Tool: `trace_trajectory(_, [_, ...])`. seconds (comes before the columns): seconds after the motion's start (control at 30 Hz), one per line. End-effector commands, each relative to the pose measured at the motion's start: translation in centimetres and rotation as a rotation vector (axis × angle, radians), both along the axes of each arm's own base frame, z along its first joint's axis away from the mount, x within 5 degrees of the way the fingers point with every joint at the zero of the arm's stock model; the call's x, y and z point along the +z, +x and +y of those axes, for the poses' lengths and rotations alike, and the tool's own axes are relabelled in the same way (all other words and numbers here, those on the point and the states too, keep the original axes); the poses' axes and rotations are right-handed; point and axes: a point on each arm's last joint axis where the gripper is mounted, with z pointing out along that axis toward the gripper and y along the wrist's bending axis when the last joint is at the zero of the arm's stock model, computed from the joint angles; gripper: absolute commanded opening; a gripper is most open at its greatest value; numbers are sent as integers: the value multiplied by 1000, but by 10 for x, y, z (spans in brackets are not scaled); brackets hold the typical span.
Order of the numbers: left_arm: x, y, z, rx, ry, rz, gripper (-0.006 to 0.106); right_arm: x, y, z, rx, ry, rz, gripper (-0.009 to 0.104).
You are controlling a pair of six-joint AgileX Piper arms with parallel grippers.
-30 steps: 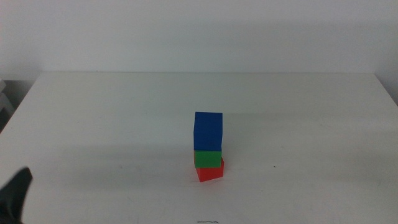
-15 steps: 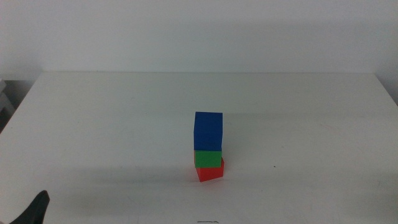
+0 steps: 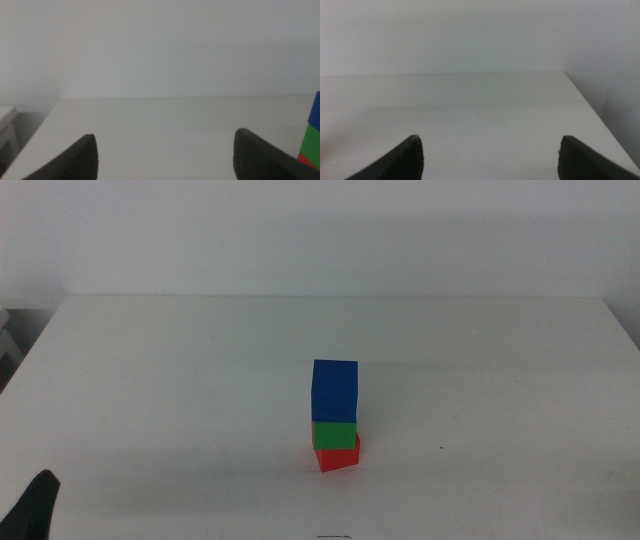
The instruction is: Stack red cubes first, then green, then blue cubes in a specific spot.
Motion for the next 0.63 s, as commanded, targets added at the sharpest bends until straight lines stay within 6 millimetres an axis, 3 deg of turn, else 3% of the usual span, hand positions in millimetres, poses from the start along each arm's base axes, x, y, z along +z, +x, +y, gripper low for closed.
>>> trace_trajectory(0.0, [9,-3,0,-4,-60,-93,91,15,-2,0,-5,-14,-121,85])
trace_trajectory(0.6, [0,-2,0,-4,-23,0,91,15,-2,0,-5,-14,-120,85])
